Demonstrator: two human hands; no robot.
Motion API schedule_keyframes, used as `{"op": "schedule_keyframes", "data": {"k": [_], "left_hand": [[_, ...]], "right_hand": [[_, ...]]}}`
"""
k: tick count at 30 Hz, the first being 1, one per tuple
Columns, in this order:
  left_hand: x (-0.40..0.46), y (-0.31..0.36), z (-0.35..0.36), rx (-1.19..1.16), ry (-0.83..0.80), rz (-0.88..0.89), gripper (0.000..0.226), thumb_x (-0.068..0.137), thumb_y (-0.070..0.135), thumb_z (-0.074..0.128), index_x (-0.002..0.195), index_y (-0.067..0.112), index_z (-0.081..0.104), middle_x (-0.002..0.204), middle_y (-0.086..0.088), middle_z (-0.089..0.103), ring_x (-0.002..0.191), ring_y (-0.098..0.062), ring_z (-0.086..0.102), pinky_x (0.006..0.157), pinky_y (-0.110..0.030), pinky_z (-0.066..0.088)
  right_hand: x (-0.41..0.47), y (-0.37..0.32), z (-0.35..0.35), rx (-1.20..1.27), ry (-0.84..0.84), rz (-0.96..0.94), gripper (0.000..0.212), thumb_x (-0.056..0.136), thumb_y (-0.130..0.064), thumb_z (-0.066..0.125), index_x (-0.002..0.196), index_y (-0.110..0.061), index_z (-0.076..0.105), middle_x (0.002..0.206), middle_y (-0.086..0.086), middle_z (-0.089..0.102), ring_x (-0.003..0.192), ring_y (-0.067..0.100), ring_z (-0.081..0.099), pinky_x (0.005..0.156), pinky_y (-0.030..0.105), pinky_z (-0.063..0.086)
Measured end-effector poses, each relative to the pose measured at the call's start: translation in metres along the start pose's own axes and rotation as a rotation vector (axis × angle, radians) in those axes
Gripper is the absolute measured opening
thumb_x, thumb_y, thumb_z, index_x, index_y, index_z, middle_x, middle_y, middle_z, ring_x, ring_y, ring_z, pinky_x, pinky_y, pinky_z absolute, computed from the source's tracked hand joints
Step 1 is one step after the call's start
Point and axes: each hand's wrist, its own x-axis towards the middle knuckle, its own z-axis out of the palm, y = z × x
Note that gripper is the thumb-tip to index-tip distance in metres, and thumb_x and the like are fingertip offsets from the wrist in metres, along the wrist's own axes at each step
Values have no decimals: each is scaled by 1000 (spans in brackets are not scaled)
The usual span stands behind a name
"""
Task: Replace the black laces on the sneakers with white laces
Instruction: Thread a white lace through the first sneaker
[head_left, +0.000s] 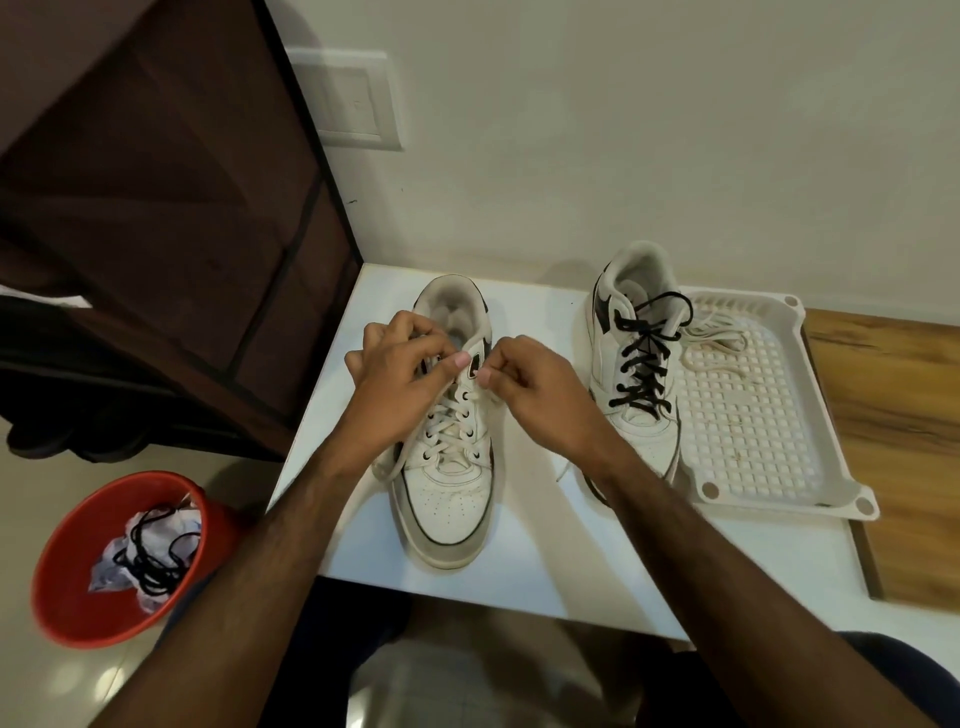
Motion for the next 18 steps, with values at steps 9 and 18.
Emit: {"op": "schedule_keyframes", "data": {"k": [9,18], "left_hand": [[1,-4,-3,-16,-15,4,31,87,62,53,85,38,71,111,19,52,115,-11,38,84,-35,17],[1,-5,-6,-55,-43,-13,19,85,62,54,81,47,65,111,19,52,116,-9,37,88,-36,19]], "right_hand": [[-9,-18,-52,1093,34,126,21,94,-17,43,73,-17,39,59,1,45,46,14,35,44,22,32],[-5,-2,5,-228,19,72,21,94,-51,63,94,-31,61,99,-9,71,99,12,67,86,40,55]]}}
